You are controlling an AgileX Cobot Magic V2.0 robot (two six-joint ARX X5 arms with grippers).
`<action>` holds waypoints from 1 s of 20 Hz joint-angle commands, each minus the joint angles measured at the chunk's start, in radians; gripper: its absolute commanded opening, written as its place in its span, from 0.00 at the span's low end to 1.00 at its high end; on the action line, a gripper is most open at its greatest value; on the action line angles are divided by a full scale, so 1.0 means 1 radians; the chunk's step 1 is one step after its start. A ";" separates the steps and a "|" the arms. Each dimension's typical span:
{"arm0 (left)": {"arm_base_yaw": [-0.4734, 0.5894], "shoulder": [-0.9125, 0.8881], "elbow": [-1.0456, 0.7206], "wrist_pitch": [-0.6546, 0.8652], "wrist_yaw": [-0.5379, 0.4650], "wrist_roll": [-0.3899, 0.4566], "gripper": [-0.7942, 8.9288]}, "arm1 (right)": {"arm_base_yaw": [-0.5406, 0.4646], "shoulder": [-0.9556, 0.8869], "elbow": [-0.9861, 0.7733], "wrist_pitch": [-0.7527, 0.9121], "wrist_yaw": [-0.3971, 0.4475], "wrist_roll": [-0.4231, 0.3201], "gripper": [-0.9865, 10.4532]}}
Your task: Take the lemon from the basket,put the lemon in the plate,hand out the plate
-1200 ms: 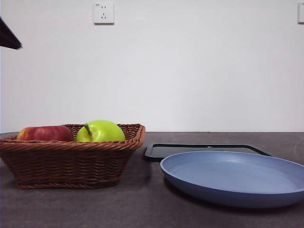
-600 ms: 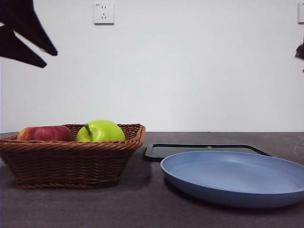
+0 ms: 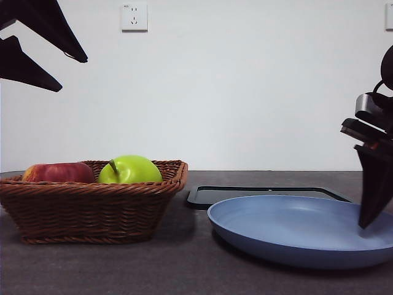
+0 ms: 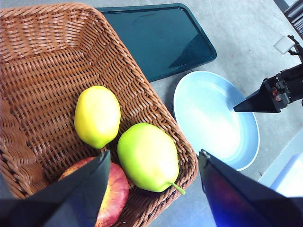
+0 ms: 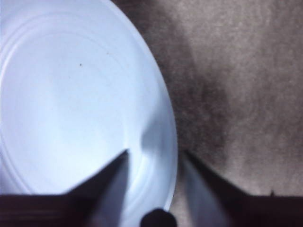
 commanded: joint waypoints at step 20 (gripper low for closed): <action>-0.156 0.174 0.217 -0.009 -0.309 0.084 0.46 | -0.001 -0.290 0.013 -0.155 -0.011 0.018 0.09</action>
